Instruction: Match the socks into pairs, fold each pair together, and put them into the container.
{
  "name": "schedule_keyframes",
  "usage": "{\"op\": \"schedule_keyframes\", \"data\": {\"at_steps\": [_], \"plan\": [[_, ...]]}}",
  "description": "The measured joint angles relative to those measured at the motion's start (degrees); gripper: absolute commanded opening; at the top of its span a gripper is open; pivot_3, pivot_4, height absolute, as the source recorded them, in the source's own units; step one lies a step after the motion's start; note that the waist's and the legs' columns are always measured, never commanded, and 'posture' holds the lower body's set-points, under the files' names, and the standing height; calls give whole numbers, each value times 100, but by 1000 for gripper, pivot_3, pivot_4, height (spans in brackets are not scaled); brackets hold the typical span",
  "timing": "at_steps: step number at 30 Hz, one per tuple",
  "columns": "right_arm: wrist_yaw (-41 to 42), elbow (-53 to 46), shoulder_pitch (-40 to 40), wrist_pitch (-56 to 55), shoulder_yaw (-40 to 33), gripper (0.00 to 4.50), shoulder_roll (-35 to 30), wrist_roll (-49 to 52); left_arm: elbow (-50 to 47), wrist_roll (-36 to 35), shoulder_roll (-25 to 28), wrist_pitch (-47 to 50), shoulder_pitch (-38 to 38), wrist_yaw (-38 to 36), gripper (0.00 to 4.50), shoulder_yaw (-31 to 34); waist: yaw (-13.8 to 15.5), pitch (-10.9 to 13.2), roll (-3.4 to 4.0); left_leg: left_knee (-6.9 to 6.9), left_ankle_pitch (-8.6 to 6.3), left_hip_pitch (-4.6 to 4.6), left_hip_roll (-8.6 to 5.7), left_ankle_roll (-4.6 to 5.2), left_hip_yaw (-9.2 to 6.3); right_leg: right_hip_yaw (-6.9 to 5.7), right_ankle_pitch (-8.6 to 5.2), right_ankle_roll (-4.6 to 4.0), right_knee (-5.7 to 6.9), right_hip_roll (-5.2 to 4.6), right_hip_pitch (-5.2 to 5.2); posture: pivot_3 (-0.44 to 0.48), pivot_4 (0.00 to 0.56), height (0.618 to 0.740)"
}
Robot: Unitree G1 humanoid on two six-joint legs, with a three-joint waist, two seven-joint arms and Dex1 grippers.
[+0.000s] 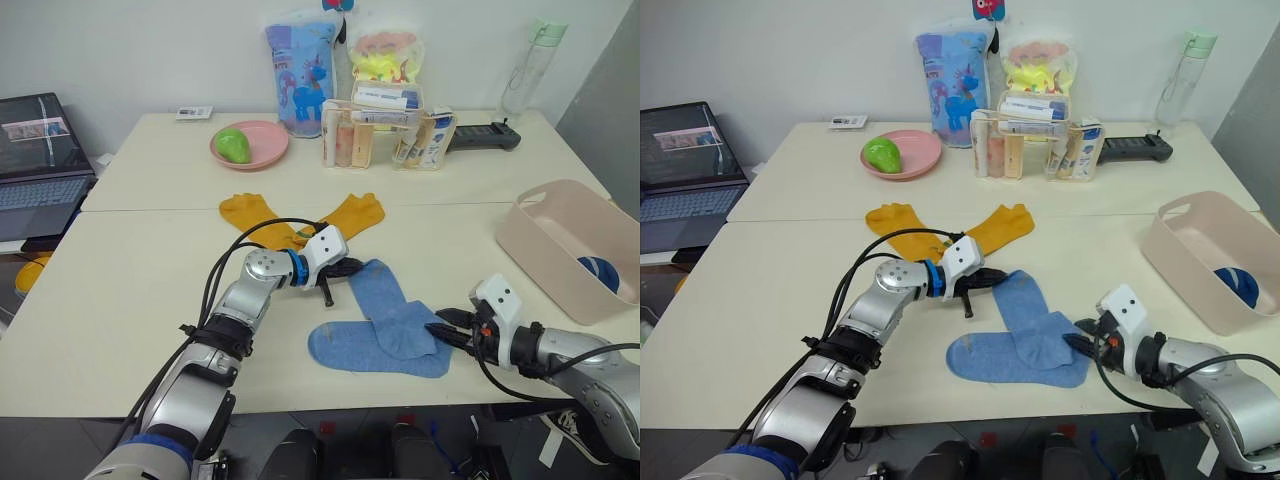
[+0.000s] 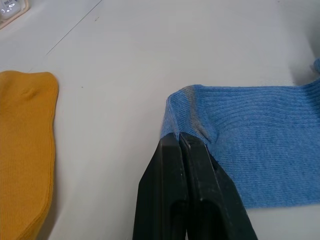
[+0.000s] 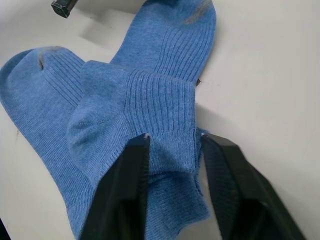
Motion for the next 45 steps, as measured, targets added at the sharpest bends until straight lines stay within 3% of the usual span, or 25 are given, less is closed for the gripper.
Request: {"op": "schedule_keyframes", "data": {"at_steps": [2, 12, 19, 24, 33, 35, 38, 44, 45], "plan": [[9, 20, -2, -40, -9, 43, 0, 10, -14, 0, 15, 5, 8, 23, 0, 0, 0, 0, 0, 0, 0, 0, 0, 0, 0, 1, 0, 0, 0, 0, 0, 0, 150, 740], [108, 250, -19, -278, -33, 43, -78, 4, -518, -94, 119, 292, 319, 17, 0, 10, -1, 0, 0, 0, 0, 0, 0, 0, 0, 1, 0, 0, 0, 0, 0, 0, 150, 740], [76, 1045, -1194, -959, 341, 43, -651, -931, -2634, -671, 799, 1394, 1684, -44, 0, 503, -81, -4, 7, -10, 0, 5, 10, -1, 0, 3, -1, -1, 6, 1, -15, 0, 150, 740], [121, 1643, -1922, -1357, 1270, 43, -572, -1716, -3741, -1005, 651, 2192, 2384, 540, 0, 780, -10, -3, 6, -1, 0, 2, -2, -1, 1, 4, 0, -1, 2, -8, -7, 0, 150, 740], [128, 2437, -2421, -1727, 1726, 43, -109, -2289, -3888, -866, 545, 2341, 2524, 1312, 0, 798, 4, -3, 6, -4, 0, 3, 2, -2, 3, 3, 0, -2, 3, -7, -9, 0, 150, 740], [143, 2574, -2418, -1962, 1729, 462, -90, -2389, -3804, -824, 713, 2334, 2537, 1287, 0, 782, 2, -3, 6, -5, -1, 3, 2, -2, 3, 4, 0, -2, 4, -7, -11, 0, 150, 740], [162, 2613, -2364, -2018, 1524, 1305, 31, -2293, -3805, -948, 753, 2398, 2620, 1268, 559, 853, 3, -3, 6, -5, -1, 3, 2, -2, 2, 4, 0, -2, 1, -7, -11, 0, 150, 740], [-176, 2148, -1794, -1465, 283, 3399, 224, -1757, -3810, -1669, 609, 2911, 2410, 1309, 2482, 1389, 49, -3, 6, -4, -1, 1, 1, -2, -1, 2, 0, -2, 2, -7, -10, 0, 150, 740], [-189, 2024, -1647, -1276, 30, 3411, 268, -1577, -3813, -1815, 605, 3039, 2288, 1294, 2787, 1494, 47, -3, 6, -4, -1, 2, 1, -2, -1, 2, 0, -2, 3, -7, -8, 0, 150, 740]]}}
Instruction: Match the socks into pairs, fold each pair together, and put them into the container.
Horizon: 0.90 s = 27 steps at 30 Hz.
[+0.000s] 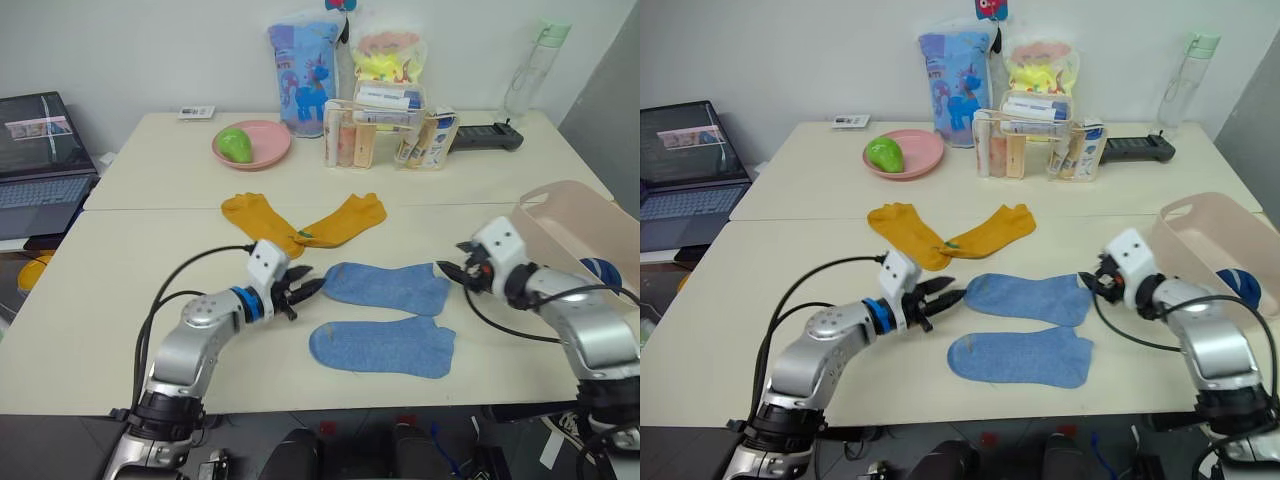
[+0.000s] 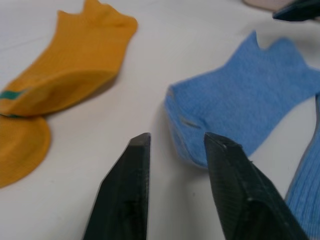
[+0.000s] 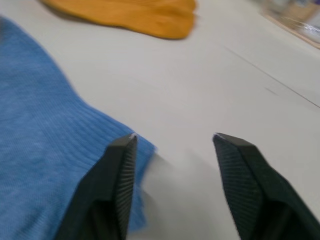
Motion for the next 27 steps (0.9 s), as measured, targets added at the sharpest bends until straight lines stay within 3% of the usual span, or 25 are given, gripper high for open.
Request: {"op": "schedule_keyframes", "data": {"at_steps": [5, 11, 16, 19, 27], "plan": [[65, -339, 540, 398, -255, 3411, -28, 374, 137, -5, 99, 52, -304, -193, 4369, -214, -17, -1, 1, -2, 0, 4, -1, 0, 5, 4, 0, 0, 1, 1, 1, 0, 150, 740], [-66, -144, 521, 362, -34, 3411, 197, 252, 868, 511, 112, -109, -707, -258, 4369, -849, -65, -1, 1, -2, 0, 5, 1, 0, 5, 3, 0, 0, 3, 3, 1, 0, 150, 740], [-112, 3, 490, 353, 181, 3411, 343, 244, 1099, 628, 135, -149, -742, -303, 4369, -901, -78, -1, 1, -2, 0, 2, 1, 0, 4, 4, 0, 0, 0, 2, -3, 0, 150, 740], [-111, 17, 440, 314, 199, 2810, 353, 244, 1098, 653, 149, -173, -740, -375, 3767, -906, -76, -1, 1, -3, 0, 2, 0, 0, 3, 3, 0, 0, 0, 2, -2, 0, 150, 740], [-42, 29, 337, 279, 198, 11, 390, 259, 1098, 666, 101, -165, -743, -296, 1224, -904, -76, -1, 1, -2, 0, 2, 1, 0, 2, 3, 0, 0, 1, 2, -2, 0, 150, 740]]}}
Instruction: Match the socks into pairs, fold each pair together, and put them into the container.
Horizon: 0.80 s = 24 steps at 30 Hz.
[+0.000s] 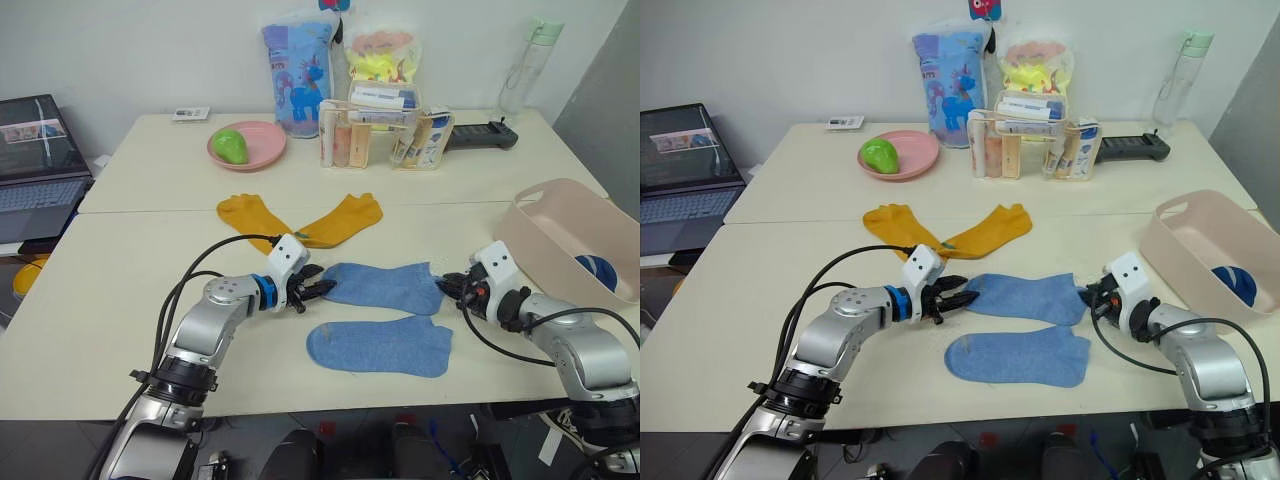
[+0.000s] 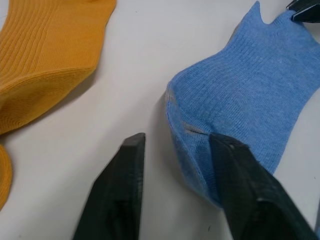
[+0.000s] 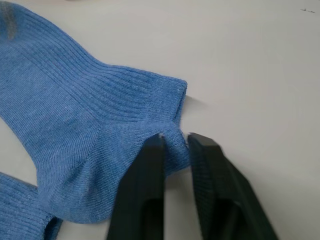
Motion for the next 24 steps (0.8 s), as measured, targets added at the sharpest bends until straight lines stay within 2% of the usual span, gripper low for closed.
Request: {"op": "schedule_keyframes", "data": {"at_steps": [3, 4, 15, 24], "plan": [[112, 0, 21, -5, -5, 0, -78, 9, 1, -2, -3, 1, 0, 34, 201, 2, 0, 0, 0, 0, 0, 0, 0, 0, 0, 1, 0, 0, 0, 0, 0, 0, 150, 740], [150, -1, 38, -5, -6, 0, -114, 23, 2, -4, -2, 1, 0, 34, 20, 4, 0, 0, 0, 0, 0, 0, 0, 0, 1, 0, 0, 0, 0, 0, 0, 0, 150, 740], [229, -202, 61, 303, -235, 0, -210, 425, -26, -117, 67, 25, 0, -86, 20, 77, -2, 0, 0, 0, 0, 0, 1, 0, 0, 0, 0, 0, 0, 0, -1, 0, 150, 740], [295, -880, -249, 1153, -660, 0, -465, 1199, -817, -1018, 130, 611, -3, -436, 20, 515, 0, 0, 0, 0, 0, -1, 1, 0, -1, -1, 0, 0, -1, -1, 1, 0, 150, 740]]}}
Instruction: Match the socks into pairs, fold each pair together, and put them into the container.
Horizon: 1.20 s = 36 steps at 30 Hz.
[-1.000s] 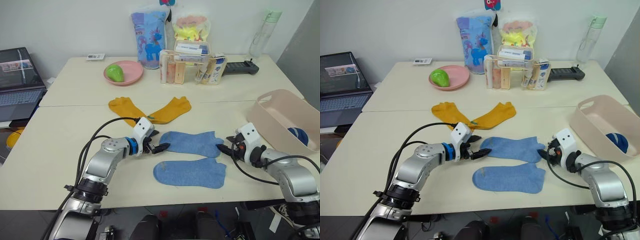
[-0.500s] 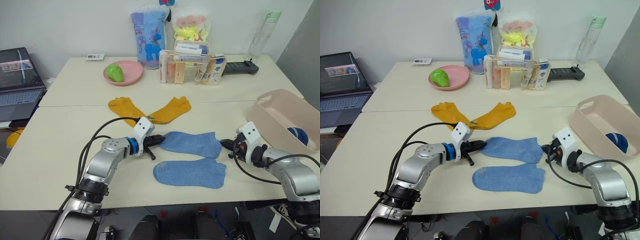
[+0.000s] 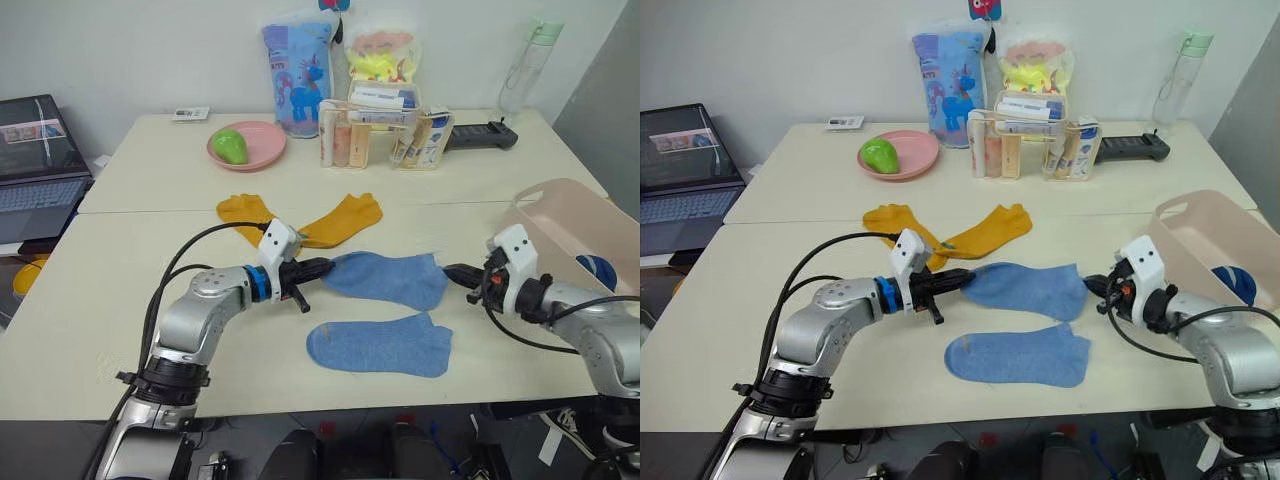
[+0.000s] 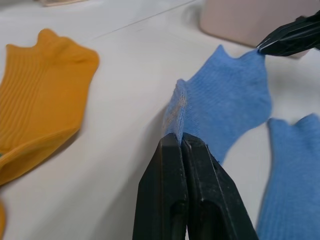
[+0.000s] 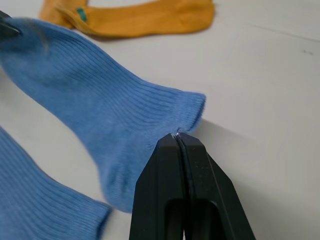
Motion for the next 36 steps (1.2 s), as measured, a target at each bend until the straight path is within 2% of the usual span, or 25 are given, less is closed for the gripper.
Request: {"op": "schedule_keyframes", "data": {"at_steps": [3, 10, 15, 26, 36], "plan": [[87, -370, -7, 560, -250, 0, -133, 603, -398, -356, 208, 385, 155, -76, 20, 83, -3, 0, 0, -2, 0, 0, 1, 0, 0, 2, 0, 0, -4, 0, 0, 0, 150, 740], [156, -969, 208, 1558, -931, 0, -248, 2011, -1189, -1446, 523, 1497, 635, -27, 20, 748, 2, 1, -1, -4, -2, 0, 3, 2, -3, -1, 0, 0, -8, 0, 4, 0, 150, 740], [183, -1278, 603, 2030, -1208, 0, -442, 3065, -1659, -2166, 1147, 2208, 1248, -172, 20, 1031, 1, 2, 1, -6, -2, 7, 4, 3, -4, -3, 0, 0, -8, 1, 11, 0, 150, 740], [-89, -1290, 1036, 2008, -1204, 0, -680, 3429, -1792, -2313, 1274, 2173, 1732, -131, 20, 847, 34, 2, 2, -8, -3, 8, 4, 4, -2, -2, -1, -1, -13, 0, 14, 0, 150, 740], [0, -1044, 1404, 1503, -1055, 0, -913, 3068, -1796, -2243, 1264, 1957, 2071, -7, 20, 669, 42, 3, 1, -8, -4, 8, 4, 5, -1, -1, -1, -1, -15, 0, 15, 0, 150, 740]]}}
